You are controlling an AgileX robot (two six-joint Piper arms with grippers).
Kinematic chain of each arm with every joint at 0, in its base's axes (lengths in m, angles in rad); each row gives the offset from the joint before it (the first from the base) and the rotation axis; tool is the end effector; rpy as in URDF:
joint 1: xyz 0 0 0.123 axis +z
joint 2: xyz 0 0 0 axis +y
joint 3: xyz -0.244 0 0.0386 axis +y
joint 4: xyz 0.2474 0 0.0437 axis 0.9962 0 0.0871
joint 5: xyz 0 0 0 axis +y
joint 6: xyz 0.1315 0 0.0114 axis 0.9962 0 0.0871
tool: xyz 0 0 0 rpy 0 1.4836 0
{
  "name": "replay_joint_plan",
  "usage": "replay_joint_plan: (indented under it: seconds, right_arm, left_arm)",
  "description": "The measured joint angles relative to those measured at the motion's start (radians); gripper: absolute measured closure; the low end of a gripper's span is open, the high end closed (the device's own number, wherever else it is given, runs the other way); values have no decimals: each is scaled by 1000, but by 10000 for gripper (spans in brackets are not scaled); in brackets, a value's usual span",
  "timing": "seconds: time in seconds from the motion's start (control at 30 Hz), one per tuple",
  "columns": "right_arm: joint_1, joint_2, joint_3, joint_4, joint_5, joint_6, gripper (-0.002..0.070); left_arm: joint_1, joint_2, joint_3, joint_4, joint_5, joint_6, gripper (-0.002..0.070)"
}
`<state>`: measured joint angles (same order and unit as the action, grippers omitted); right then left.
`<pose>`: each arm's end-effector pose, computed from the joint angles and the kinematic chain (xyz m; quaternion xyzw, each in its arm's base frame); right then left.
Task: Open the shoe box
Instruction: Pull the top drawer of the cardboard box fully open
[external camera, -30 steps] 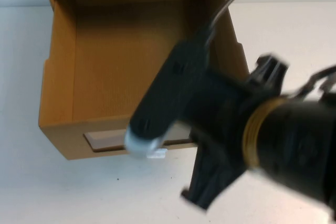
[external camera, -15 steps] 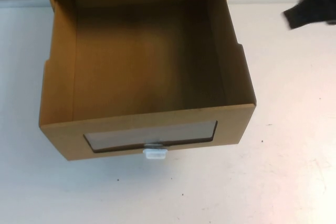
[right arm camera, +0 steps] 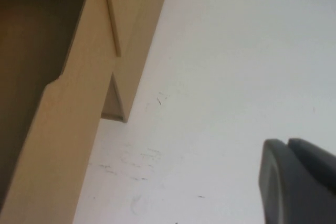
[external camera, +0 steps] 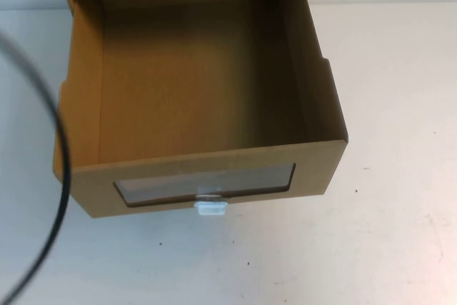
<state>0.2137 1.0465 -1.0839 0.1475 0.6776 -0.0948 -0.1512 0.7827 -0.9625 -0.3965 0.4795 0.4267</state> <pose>0.2603 0.0689 0.3380 -0.1065 0.8648 0.0971 0.4810 0.2115 -0.0561 0.3863 0.1418 0.7537 -0.0942 0.6348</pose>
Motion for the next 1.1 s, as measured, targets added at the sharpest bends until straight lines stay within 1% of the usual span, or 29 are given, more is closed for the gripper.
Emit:
replay_joint_plan:
  seconds: [0.13, 0.23, 0.4, 0.53, 0.77, 1.1]
  right_arm:
    - [-2, -139, 201, 41, -178, -3, 689]
    - [-2, -233, 329, 69, -294, -3, 689]
    - [-2, -356, 512, 104, -450, -3, 689]
    - [-2, -415, 614, 138, -564, -3, 689]
    - [-2, -443, 647, 151, -620, -3, 689]
    - [-2, -443, 647, 152, -626, -3, 689]
  left_arm:
    - [0, -204, 268, -4, -181, 2, 680]
    - [0, -340, 431, -6, -257, 3, 680]
    - [0, -540, 650, -6, -280, 3, 680]
    - [0, -667, 772, -6, -285, 6, 680]
    - [0, -718, 909, -6, -287, 6, 680]
    - [0, -718, 972, -8, -309, 6, 680]
